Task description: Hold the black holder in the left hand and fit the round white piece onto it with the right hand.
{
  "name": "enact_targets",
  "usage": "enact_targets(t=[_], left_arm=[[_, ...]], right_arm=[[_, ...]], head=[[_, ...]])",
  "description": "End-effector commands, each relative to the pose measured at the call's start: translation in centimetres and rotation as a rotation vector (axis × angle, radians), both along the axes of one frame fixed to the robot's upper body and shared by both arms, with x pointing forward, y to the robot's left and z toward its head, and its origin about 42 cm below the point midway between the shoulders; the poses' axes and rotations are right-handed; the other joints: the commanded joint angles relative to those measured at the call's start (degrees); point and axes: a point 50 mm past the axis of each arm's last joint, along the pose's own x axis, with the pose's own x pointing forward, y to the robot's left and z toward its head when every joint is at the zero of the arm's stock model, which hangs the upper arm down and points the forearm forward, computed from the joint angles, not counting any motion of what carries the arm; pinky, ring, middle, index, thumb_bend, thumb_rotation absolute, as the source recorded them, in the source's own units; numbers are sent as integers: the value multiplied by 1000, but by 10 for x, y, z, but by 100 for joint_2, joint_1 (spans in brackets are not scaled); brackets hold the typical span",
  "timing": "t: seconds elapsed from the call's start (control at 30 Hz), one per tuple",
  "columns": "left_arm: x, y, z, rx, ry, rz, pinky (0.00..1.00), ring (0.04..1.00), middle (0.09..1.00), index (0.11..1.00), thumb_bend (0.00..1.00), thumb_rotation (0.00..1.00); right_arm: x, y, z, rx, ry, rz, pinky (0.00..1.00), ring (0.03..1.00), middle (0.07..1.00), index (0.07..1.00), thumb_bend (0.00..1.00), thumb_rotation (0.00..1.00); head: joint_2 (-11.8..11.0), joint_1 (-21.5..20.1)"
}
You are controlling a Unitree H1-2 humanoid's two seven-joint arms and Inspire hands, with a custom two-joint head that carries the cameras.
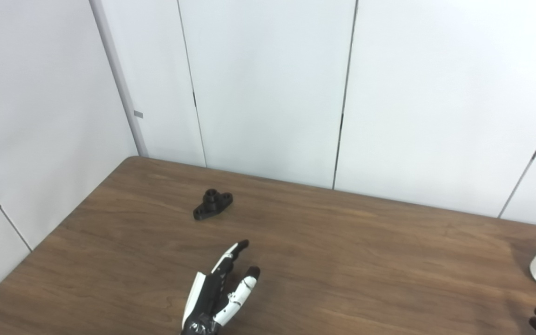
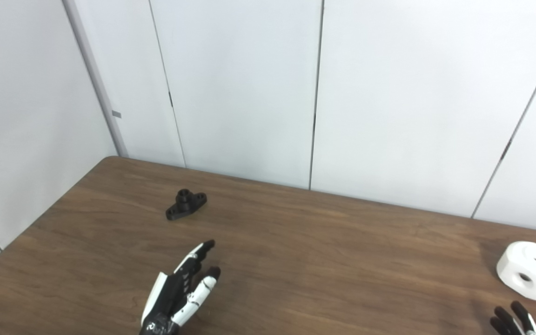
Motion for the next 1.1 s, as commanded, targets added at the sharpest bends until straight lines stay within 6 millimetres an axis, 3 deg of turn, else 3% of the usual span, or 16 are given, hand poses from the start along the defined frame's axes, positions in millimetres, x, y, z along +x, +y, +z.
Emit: enact_targets(t=[0.0,0.1,0.2,0.5,0.67,0.8,1.07], left_arm=[[-11,9,12,72,-9,59,1000,990,960,927,696,423],[-5,19,26,123,-17,94,1000,999,971,909,786,367],[5,33,42,228,13,127,1000,1000,986,905,867,399],[34,63,68,475,53,209,1000,1000,998,877,938,345],[53,87,72,574,78,277,1000,1000,985,849,945,345],[69,102,70,619,101,326,1000,1000,978,823,951,364],[97,117,65,659,171,380,1000,1000,990,797,948,379]], right_arm=[[-3,3,-1,6,-10,-3,1000,902,892,928,660,931],[-3,3,-1,3,-9,-4,1000,913,899,934,679,930],[-4,3,-1,3,-7,-5,1000,921,899,937,679,929],[-4,3,-1,-6,-10,-2,1000,904,898,936,695,933],[-4,4,-1,-9,-12,9,1000,900,903,941,664,942],[-3,4,0,-23,3,42,1000,951,951,973,686,993],[-2,8,3,-24,9,45,1000,931,940,959,670,1000]], head=[[21,7],[19,11],[21,22],[58,22],[74,1],[102,-22],[156,-29]])
